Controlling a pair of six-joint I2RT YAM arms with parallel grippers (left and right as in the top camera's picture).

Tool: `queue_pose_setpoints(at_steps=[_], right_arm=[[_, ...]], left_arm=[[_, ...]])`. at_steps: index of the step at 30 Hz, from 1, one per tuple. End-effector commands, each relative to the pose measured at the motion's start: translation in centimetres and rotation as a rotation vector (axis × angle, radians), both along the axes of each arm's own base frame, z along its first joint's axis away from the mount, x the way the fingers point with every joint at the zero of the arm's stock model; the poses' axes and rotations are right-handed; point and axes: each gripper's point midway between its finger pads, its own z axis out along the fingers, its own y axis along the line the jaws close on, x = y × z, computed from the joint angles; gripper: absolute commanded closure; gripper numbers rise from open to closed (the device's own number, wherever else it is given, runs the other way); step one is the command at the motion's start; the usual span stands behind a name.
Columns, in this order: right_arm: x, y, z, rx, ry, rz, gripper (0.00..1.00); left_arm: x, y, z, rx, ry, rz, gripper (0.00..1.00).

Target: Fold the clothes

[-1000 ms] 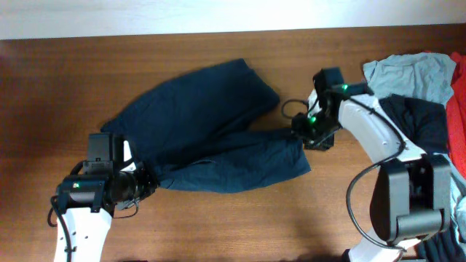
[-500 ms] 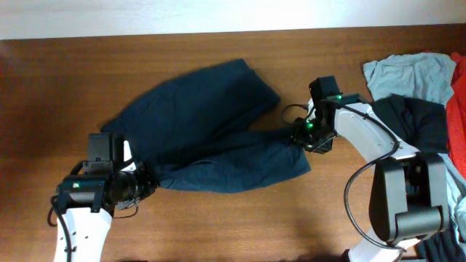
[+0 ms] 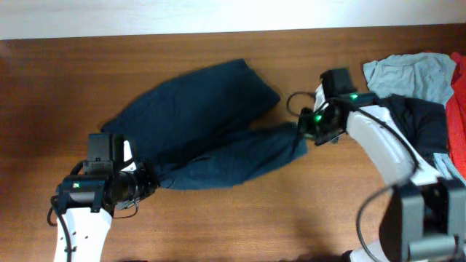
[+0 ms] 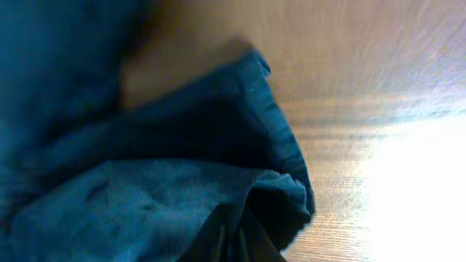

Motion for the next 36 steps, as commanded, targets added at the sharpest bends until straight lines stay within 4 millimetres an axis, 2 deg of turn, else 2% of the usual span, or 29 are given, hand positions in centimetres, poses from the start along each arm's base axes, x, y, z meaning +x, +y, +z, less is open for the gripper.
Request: queue_pose_setpoints(at_steps=[1, 4, 6, 9, 10, 11, 15, 20, 23, 27, 31, 33, 36], right_arm=[[1.3, -0.6, 4.4, 0.007, -0.133, -0.010, 0.91], [1.5, -1.7, 4.8, -0.022, -0.149, -0.037, 0.96], [2.1, -2.8, 5.3, -0.028, -0.164, -0.066, 0.96], [3.3, -3.7, 7.1, -0.013, -0.215, -0.090, 0.96], [4.1, -3.5, 8.3, 0.012, -0.251, -0.086, 0.96], [5.4, -2.6, 10.5, 0.064, -0.337, -0.035, 0.96], [8.7, 0.3, 14.7, 0.184, -0.535, 0.035, 0.96], [11.2, 4.1, 14.0, 0.215, -0.602, 0.105, 0.96], [13.0, 5.9, 12.8, 0.228, -0.640, 0.139, 0.96], [15.4, 7.2, 11.4, 0.252, -0.687, 0.141, 0.96], [17.7, 8.0, 10.9, 0.270, -0.770, 0.148, 0.96], [18.6, 8.6, 10.7, 0.288, -0.805, 0.150, 0.96], [19.6, 9.8, 10.4, 0.301, -0.859, 0.170, 0.96]], left_arm=[[0.4, 0.2, 0.5, 0.013, -0.021, -0.012, 0.99], [0.3, 0.2, 0.5, 0.013, -0.017, -0.012, 0.99], [-0.2, 0.2, 0.5, 0.013, 0.004, -0.012, 0.99], [-0.7, 0.2, 1.1, 0.013, 0.014, -0.011, 0.99], [-0.5, 0.3, 1.8, 0.017, -0.008, -0.008, 0.99], [-0.2, 0.7, 2.7, 0.034, -0.043, 0.006, 0.99], [0.8, 1.4, 4.4, 0.070, -0.126, 0.040, 1.00], [2.7, 2.3, 4.5, 0.116, -0.169, 0.061, 1.00], [3.7, 4.9, 4.0, 0.255, -0.167, 0.120, 1.00], [4.4, 5.7, 2.9, 0.300, -0.130, 0.133, 1.00], [6.5, 6.5, 1.9, 0.341, -0.133, 0.151, 1.00], [7.5, 6.8, 1.1, 0.341, -0.126, 0.170, 1.00], [7.9, 7.4, 0.0, 0.320, -0.093, 0.232, 1.00]])
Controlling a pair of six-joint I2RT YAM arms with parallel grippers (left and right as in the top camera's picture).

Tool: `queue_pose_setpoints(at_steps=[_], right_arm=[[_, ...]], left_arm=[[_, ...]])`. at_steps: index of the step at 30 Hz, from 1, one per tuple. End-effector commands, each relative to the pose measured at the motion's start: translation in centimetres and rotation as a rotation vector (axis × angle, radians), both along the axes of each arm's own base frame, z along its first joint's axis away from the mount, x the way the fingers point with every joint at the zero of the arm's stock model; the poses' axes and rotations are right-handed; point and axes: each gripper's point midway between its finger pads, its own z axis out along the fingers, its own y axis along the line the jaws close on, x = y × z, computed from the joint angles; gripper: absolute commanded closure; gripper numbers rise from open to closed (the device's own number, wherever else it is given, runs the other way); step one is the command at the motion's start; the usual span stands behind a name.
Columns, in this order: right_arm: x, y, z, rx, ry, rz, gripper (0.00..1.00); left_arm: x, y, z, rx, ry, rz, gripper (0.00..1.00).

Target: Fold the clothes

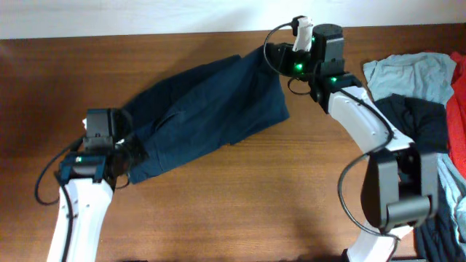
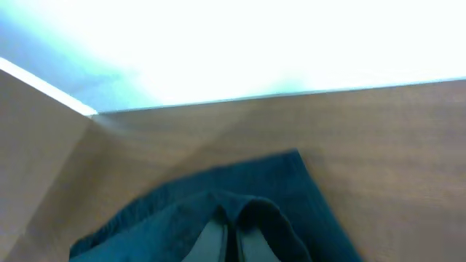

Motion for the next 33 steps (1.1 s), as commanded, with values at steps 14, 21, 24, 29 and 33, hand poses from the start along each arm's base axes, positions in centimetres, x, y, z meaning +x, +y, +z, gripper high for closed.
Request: queue_pose_setpoints(at_steps=[14, 21, 24, 29, 33], right_arm=[[4.1, 3.7, 1.3, 0.070, -0.297, -0.029, 0.94], [4.7, 5.1, -3.4, 0.071, -0.245, -0.024, 0.93], [4.7, 5.1, -3.2, 0.098, -0.230, -0.033, 0.92], [4.5, 6.3, -2.0, 0.178, -0.202, -0.001, 0.92], [4.9, 6.9, -3.5, 0.154, -0.188, -0.060, 0.91]], left_arm=[[0.5, 6.1, -0.8, 0.025, 0.001, 0.257, 0.99], [1.4, 6.8, -3.5, 0.035, 0.063, 0.271, 1.00], [1.6, 7.4, -4.0, 0.067, 0.075, 0.285, 0.99], [2.5, 8.3, -4.5, 0.107, 0.060, 0.303, 1.00], [4.4, 8.9, -5.4, 0.119, 0.022, 0.309, 0.92]])
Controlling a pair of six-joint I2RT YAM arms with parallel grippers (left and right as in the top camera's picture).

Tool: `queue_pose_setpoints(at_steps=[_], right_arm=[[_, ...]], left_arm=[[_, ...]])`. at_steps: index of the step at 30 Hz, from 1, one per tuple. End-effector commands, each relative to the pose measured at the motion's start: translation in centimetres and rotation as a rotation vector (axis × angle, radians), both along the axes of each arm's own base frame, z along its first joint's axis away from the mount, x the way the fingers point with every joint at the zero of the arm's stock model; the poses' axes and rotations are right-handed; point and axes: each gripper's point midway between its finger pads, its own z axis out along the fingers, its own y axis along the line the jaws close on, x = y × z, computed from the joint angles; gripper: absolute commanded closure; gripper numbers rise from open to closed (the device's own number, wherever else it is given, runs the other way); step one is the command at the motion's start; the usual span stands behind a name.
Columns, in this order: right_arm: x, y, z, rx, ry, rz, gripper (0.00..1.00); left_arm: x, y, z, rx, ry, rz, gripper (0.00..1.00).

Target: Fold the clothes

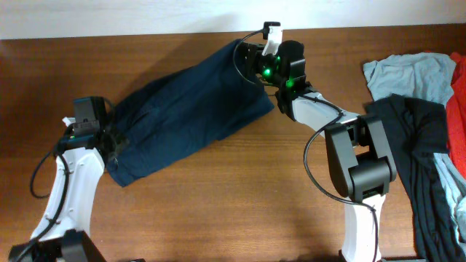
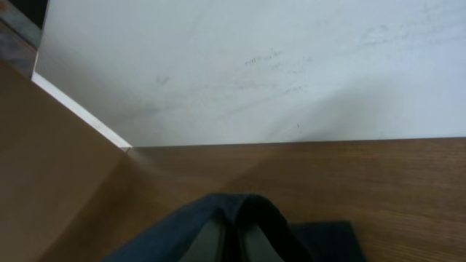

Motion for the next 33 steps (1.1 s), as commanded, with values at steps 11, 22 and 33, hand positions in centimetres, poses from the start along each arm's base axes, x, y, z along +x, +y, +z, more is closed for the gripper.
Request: queue_pose_setpoints(at_steps=[11, 22, 33], right_arm=[[0.4, 1.2, -4.4, -0.036, 0.031, 0.037, 0.19], [-3.9, -0.8, -9.4, 0.041, 0.417, 0.251, 0.02], [-8.3, -4.0, -2.5, -0.360, 0.441, 0.223, 0.02]], left_arm=[[0.8, 2.4, -2.9, 0.076, 0.065, 0.060, 0.50], [-0.7, 0.7, -3.9, -0.014, 0.152, -0.062, 0.45], [0.9, -2.8, 6.7, -0.088, -0.052, -0.308, 0.38]])
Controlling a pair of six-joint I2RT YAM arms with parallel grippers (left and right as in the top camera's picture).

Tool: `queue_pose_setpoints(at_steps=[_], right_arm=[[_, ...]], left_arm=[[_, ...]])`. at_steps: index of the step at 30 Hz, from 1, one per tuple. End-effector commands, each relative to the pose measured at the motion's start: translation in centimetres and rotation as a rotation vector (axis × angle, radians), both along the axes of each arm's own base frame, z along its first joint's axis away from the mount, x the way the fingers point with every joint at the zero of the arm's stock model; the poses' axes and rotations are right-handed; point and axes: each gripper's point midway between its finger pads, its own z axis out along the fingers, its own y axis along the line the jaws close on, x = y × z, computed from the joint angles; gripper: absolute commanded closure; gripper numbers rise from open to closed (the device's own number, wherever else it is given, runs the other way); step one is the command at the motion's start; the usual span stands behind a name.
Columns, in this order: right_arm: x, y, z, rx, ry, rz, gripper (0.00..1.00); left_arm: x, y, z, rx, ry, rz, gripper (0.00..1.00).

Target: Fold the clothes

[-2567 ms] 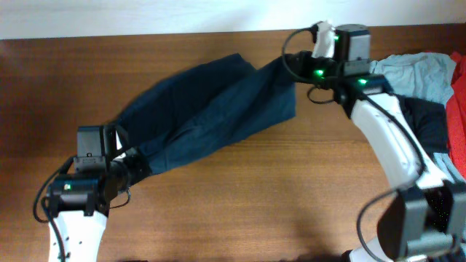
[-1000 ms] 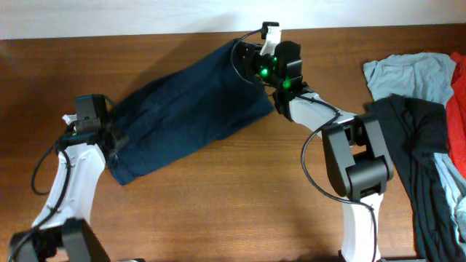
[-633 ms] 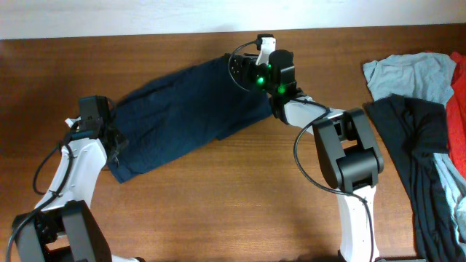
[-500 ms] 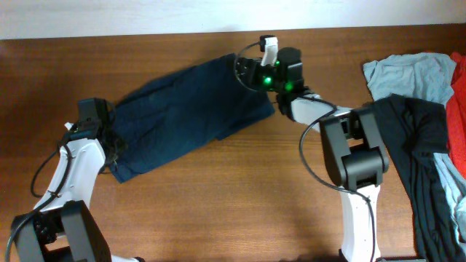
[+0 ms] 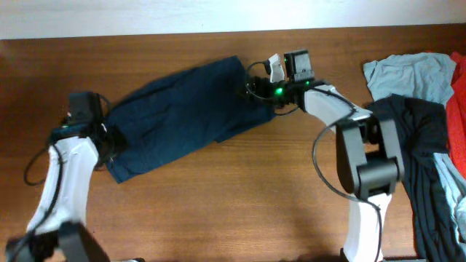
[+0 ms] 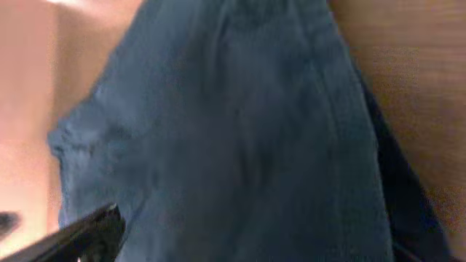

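A dark navy garment lies folded lengthwise in one long diagonal band across the table. My right gripper sits low at its right end. In the right wrist view the navy cloth fills the frame. The right gripper is open, with one dark fingertip far out at the lower left and nothing pinched. My left gripper rests at the band's left end, touching the cloth. Whether its jaws are closed does not show from above.
A pile of other clothes lies at the right edge: a grey-blue shirt, a black garment and something red. The brown wooden table ends at a white wall along the back.
My right gripper was shut on the garment's right edge, raised near the back wall. Now it is lower, at the garment's right end, and open. The cloth lies flatter. The left gripper shifted slightly left.
At first the garment lay spread in two legs, my grippers holding the ends of the near leg. Then the near leg was over the far one, held toward the back of the table. Now the garment is one doubled band and the right gripper has let go.
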Motion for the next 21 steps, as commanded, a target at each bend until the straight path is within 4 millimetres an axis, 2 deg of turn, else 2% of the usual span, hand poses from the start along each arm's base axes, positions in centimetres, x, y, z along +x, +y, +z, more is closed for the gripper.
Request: queue_pose_setpoints(at_steps=[1, 2, 6, 10, 12, 14, 15, 16, 17, 18, 19, 21], right_arm=[[1.0, -1.4, 9.4, -0.159, -0.277, 0.072, 0.02], [0.3, -1.6, 11.5, -0.174, -0.308, 0.095, 0.02], [-1.3, -2.1, 15.9, -0.165, -0.361, 0.101, 0.01], [-2.2, -2.7, 16.3, -0.171, -0.334, 0.096, 0.01], [-3.2, -2.9, 15.5, -0.178, -0.277, 0.102, 0.01], [-4.0, -3.0, 14.8, -0.189, -0.231, 0.109, 0.03], [-4.3, -2.9, 14.6, -0.194, -0.218, 0.113, 0.13], [-4.2, -2.8, 14.2, -0.209, -0.213, 0.109, 0.28], [-4.2, -2.6, 13.9, -0.223, -0.209, 0.104, 0.34], [-4.0, -2.3, 13.3, -0.236, -0.200, 0.101, 0.44], [-3.9, -1.7, 12.6, -0.246, -0.184, 0.090, 0.56], [-3.3, -0.6, 11.2, -0.256, -0.158, 0.062, 0.70]], left_arm=[[0.4, -1.6, 5.6, -0.046, -0.142, -0.088, 0.33], [-0.3, -1.7, 5.7, -0.068, -0.132, -0.043, 0.30], [-1.7, -2.0, 4.6, -0.121, -0.066, 0.049, 0.28], [-1.0, -1.1, 3.2, -0.093, -0.048, 0.096, 0.21], [0.6, -0.9, 1.6, -0.098, -0.066, 0.091, 0.21], [2.4, -0.6, -0.7, -0.099, -0.071, 0.080, 0.32], [3.5, -0.9, -2.1, -0.113, -0.069, 0.035, 0.43], [4.7, -1.2, -4.2, -0.125, -0.055, -0.026, 0.55], [5.1, -1.1, -5.5, -0.126, -0.040, -0.036, 0.61], [5.3, -1.1, -6.8, -0.129, -0.020, -0.039, 0.66], [5.3, -1.1, -8.7, -0.138, 0.018, -0.037, 0.77], [4.6, -1.2, -11.0, -0.153, 0.081, -0.032, 0.87]])
